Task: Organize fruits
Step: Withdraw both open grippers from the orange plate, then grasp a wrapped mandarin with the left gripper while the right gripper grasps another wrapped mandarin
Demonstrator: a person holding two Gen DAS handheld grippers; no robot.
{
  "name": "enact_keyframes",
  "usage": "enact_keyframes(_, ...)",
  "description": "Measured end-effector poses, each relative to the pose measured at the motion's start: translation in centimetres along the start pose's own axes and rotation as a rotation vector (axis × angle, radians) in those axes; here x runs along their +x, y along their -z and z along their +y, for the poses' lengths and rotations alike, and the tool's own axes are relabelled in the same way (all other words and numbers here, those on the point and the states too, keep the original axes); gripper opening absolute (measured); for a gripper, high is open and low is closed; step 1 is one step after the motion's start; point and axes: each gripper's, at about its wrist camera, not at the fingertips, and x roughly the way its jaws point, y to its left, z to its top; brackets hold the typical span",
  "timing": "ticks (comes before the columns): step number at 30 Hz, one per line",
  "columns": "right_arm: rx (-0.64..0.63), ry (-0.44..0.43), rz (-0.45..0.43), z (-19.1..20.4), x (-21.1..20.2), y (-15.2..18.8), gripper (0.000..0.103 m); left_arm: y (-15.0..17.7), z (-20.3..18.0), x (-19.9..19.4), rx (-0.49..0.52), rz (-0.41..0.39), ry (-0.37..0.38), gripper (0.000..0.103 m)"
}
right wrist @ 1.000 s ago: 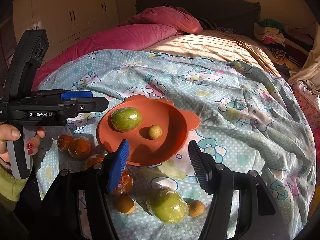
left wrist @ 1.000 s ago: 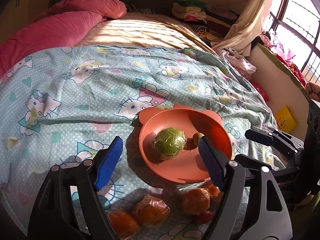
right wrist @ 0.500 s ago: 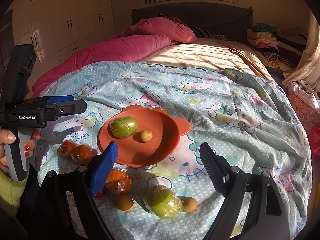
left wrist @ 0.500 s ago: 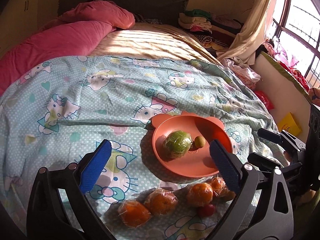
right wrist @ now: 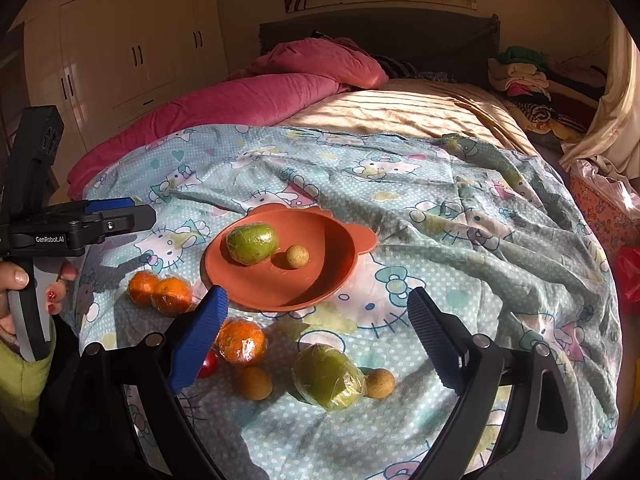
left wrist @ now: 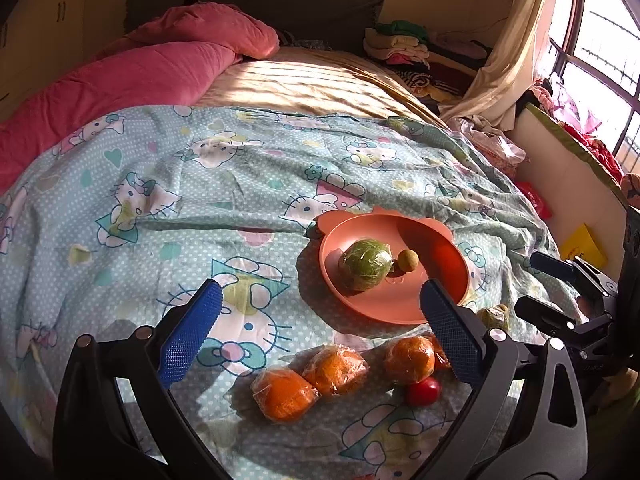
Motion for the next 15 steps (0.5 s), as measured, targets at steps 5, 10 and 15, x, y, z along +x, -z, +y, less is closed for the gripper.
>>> enact_keyframes(5,-0.015,-0.007,0.007,0.7,-0.5,0.7,0.091,0.9,-0.1,-0.3,0.006,0.01,0.002,0.093)
enact_keyframes(10,-0.034,-0.014,0.021,1.4,-0.6,1.2,0.091,1.9,0.1,-0.3,0.013,0.034,-0.006,0.093)
enact_keyframes(15,-0.049,-0.023,0.042,2.0,-0.3,1.8,0.091,3.0,0.3,-0.4,0.017,0.057,-0.014,0.093)
